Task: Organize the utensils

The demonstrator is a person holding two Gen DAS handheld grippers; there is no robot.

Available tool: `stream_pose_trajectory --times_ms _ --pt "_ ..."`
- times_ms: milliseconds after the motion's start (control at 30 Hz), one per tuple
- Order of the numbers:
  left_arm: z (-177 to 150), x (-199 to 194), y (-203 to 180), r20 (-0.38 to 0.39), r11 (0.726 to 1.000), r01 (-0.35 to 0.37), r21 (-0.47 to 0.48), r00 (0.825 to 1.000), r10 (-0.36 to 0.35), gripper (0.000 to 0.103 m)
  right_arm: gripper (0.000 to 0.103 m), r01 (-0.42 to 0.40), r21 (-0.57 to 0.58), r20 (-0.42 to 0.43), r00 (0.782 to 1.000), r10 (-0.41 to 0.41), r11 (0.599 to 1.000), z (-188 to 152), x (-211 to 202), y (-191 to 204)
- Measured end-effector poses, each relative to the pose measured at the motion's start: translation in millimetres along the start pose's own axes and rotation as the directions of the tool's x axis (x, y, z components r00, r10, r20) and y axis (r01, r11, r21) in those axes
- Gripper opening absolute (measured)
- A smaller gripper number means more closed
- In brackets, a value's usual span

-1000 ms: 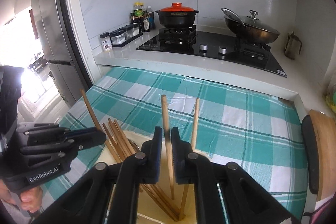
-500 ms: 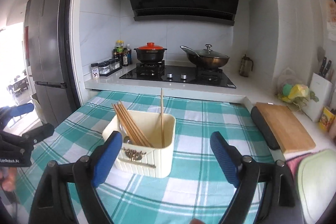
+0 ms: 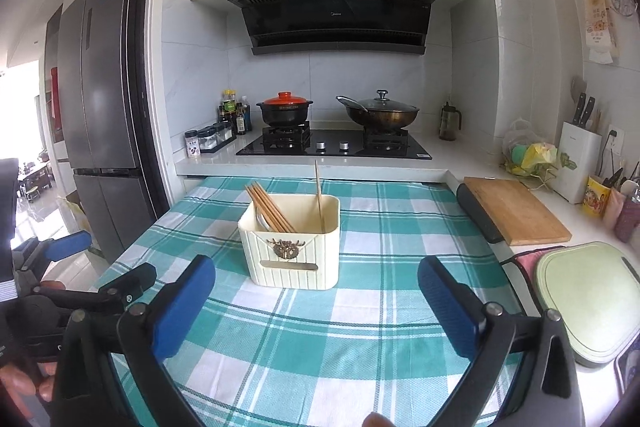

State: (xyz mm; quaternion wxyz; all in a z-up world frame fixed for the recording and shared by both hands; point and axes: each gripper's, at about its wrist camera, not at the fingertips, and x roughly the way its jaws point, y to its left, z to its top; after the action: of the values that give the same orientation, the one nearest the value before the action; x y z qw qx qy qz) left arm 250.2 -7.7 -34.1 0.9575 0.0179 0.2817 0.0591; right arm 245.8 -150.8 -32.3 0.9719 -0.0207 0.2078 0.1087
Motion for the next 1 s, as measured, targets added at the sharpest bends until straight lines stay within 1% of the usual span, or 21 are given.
stream_pose_trajectory --times_ms 167,300,467,633,867,1000 --pt "0 -14 0 0.019 1.000 -0.028 -0.001 0.999 0.028 0.103 0.103 -0.013 0.009 -0.033 0.999 0.014 1.000 -5 -3 2" --pt "3 -23 4 0.024 1.000 -0.017 -0.012 1.000 0.018 0.103 0.103 -0.004 -0.002 -0.050 0.999 0.004 1.000 -6 -8 9" --pt "3 -25 6 0.013 1.000 -0.010 -0.010 1.000 0.010 0.103 0.103 0.024 0.015 -0.077 0.997 -0.022 1.000 -4 -8 12" --pt "2 -25 2 0.007 1.000 -0.022 0.008 1.000 0.022 0.103 0.103 0.036 0.017 -0.082 0.996 -0.034 0.999 -5 -10 15" --pt "1 -19 1 -0.010 0.999 -0.045 0.009 0.999 0.045 0.103 0.103 0.050 0.004 -0.076 0.996 -0.050 0.999 -4 -12 15" --pt "1 -19 2 -0.006 0.998 -0.057 0.011 0.998 0.057 0.103 0.103 0.063 0.000 -0.075 0.995 -0.063 0.998 -5 -11 14"
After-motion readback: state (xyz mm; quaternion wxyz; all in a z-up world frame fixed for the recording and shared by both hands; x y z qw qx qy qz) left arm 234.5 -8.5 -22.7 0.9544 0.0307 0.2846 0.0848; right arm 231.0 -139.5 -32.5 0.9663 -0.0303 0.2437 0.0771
